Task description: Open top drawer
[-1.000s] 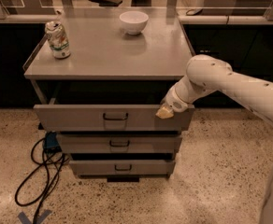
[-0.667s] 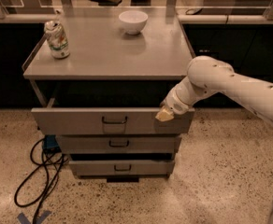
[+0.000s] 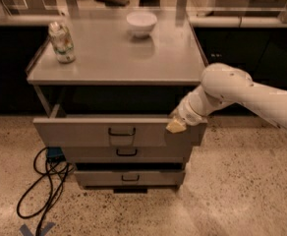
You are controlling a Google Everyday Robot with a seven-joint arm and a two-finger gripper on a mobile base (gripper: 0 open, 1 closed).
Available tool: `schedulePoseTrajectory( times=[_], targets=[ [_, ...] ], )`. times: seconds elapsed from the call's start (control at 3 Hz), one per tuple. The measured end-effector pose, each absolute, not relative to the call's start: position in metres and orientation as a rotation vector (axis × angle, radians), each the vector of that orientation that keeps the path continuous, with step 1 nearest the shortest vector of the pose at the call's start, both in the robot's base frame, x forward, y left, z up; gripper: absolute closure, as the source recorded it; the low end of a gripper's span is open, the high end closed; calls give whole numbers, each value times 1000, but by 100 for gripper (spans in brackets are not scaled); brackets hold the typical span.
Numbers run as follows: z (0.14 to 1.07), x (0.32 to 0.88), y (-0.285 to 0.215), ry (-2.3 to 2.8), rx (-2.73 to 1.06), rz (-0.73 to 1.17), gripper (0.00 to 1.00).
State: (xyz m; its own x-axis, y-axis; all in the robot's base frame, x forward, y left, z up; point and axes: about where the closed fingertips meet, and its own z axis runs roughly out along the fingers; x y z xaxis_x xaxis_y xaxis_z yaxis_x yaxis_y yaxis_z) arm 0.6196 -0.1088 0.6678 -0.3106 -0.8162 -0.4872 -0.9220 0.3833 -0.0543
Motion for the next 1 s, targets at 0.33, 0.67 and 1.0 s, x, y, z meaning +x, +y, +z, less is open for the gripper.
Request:
schedulePoseTrajectory(
  times=[0.33, 0.67, 1.0],
  targets=[
    [670, 619, -109, 2210, -1497, 326, 100],
    [672, 598, -114, 2218, -1484, 315, 100],
    [673, 598, -113, 2218, -1484, 315, 100]
  ],
)
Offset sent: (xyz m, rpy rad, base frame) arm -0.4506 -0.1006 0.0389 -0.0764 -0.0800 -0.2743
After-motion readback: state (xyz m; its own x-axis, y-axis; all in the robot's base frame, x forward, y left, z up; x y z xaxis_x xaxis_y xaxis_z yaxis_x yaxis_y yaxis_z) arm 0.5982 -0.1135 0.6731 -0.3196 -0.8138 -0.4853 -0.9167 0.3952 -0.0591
